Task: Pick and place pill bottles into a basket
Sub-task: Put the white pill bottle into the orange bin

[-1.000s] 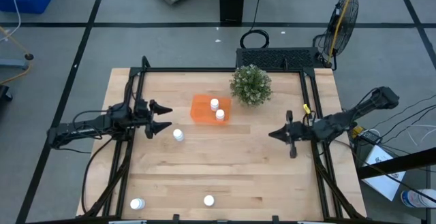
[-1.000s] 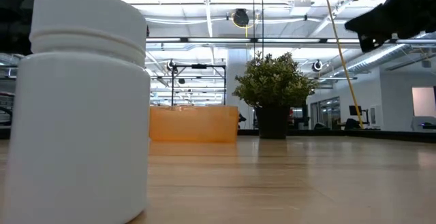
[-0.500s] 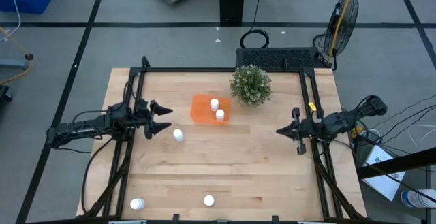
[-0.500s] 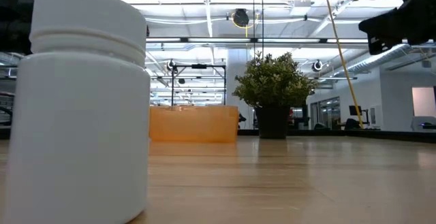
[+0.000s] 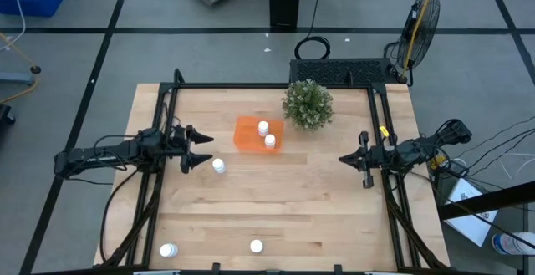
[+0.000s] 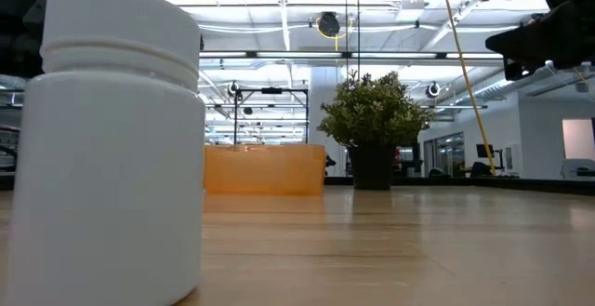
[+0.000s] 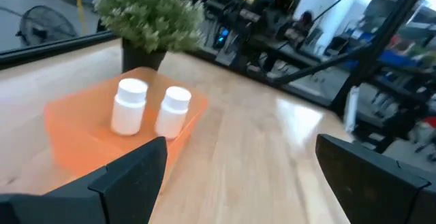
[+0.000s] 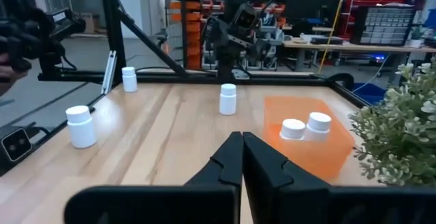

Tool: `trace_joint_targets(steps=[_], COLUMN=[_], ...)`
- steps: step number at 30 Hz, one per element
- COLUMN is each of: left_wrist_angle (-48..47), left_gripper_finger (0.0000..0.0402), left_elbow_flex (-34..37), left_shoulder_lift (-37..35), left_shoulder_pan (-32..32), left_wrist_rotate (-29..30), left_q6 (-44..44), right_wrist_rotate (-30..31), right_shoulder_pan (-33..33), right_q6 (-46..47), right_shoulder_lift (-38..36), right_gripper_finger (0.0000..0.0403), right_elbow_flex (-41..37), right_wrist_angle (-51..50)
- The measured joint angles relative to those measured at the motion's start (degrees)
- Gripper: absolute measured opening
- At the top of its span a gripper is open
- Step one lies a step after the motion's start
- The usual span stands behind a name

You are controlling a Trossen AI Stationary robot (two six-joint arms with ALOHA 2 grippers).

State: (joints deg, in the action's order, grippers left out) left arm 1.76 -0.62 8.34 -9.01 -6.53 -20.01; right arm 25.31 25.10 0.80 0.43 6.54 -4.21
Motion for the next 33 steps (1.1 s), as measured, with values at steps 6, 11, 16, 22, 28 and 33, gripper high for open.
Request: trace_joint_targets(steps=[6,11,16,22,28,33], left_wrist_angle=[1.0,-1.3,-6.9,-6.1,-3.1,-3.0], left_gripper_finger=[0.0379,0.0379,0.0379,0.0379,0.0379,0.0378], left_elbow_flex=[0.0,-2.4,-5.3,-5.3,-5.3,-5.3], left_shoulder_lift=[4.0,7.8,12.8,18.2,20.8,22.5], left_shoulder_pan=[1.3,1.3,2.4,6.2,10.5,14.5], left_wrist_rotate=[5.1,5.7,6.4,10.0,11.2,14.3], left_q6=[-0.1,-1.1,-0.1,1.9,2.5,3.4], right_wrist_rotate=[-0.1,-0.1,-0.1,-0.1,-0.1,-0.1], right_shoulder_pan=[0.0,0.0,0.0,0.0,0.0,0.0], right_q6=[0.0,0.0,0.0,0.0,0.0,0.0], right_shoulder_lift=[0.0,0.0,0.0,0.0,0.0,0.0], right_gripper_finger=[0.0000,0.0000,0.0000,0.0000,0.0000,0.0000], right_elbow_flex=[-0.6,-0.6,-0.7,-0.7,-0.8,-0.8], right_wrist_angle=[0.3,0.1,-0.1,-0.2,-0.3,-0.3])
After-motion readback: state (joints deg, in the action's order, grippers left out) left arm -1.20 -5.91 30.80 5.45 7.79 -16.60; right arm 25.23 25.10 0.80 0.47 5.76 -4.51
